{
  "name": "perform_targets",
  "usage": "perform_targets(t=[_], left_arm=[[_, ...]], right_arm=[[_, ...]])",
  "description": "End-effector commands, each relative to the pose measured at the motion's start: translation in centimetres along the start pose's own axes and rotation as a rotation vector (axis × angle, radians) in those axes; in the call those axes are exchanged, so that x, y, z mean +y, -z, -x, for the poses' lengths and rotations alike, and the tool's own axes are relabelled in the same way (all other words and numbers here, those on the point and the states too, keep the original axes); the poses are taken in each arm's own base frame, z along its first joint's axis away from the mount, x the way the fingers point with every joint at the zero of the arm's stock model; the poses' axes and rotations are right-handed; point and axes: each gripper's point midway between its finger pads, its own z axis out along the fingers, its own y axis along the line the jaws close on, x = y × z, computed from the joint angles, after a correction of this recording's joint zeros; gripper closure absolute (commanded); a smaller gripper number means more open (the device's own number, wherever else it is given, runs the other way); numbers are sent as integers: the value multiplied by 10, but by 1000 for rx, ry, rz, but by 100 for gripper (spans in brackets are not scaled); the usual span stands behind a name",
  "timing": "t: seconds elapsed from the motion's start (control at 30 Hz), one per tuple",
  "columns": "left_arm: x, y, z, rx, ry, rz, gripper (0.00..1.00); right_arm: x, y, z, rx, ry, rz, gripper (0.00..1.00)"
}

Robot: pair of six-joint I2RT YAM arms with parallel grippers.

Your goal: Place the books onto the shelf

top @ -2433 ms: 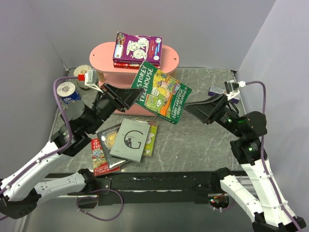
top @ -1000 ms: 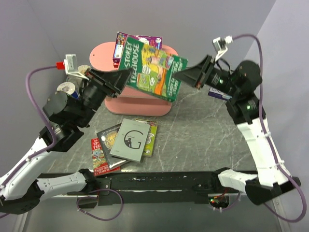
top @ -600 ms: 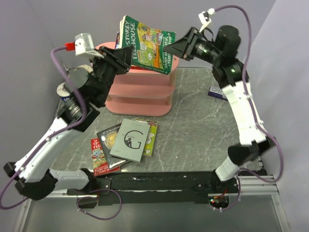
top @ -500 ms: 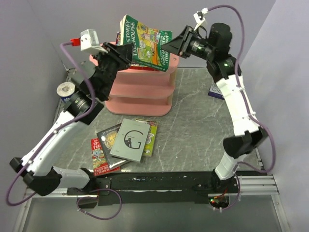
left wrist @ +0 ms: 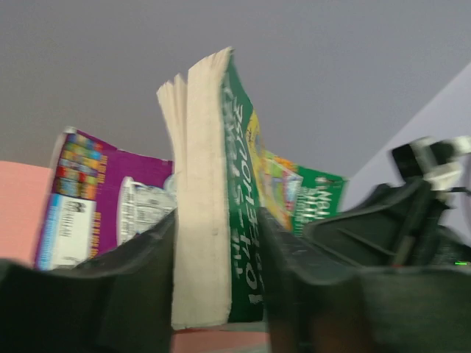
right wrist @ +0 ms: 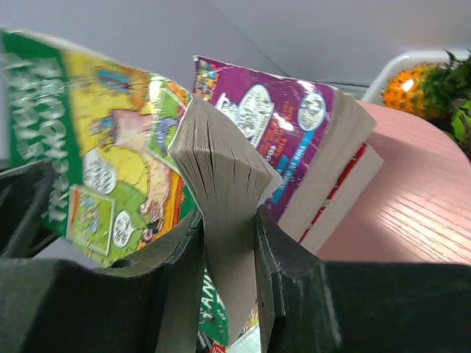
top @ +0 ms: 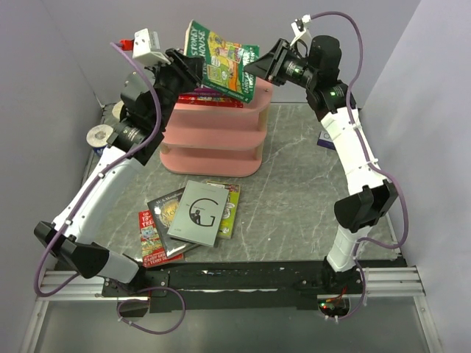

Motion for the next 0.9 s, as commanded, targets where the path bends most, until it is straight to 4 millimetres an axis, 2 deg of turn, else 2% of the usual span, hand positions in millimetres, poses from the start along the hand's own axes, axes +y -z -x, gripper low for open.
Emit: perform_targets(t=[0.0,0.07,0.1,0.17,0.37,0.57,0.6,0.73,0.87], left_arm=[[13,-1,7,-19,-105,19,46],[11,4,10,-34,-101,0,37],[9,6,9,-34,-105,-15,26],[9,9,12,-47,-102,-24,20],[7,10,20,-68,-108,-23,16],[14,15,30,-92,-113,20,1],[14,19,35,-103,-115,23,4],[35,28,40,-121,-130,118,4],[81,48,53,-181,-83,354,4]], right_arm=[[61,32,39,-135,98,140,100],[63,38,39,-144,94,164,100],[63,41,40,-149,73,170,100],[69,48,42,-157,74,210,100],[82,56,59,-188,81,245,100],[87,47,77,-187,50,265,100],[86,46,78,-185,45,261,100],[86,43,85,-193,41,266,100],[82,38,87,-194,26,261,100]])
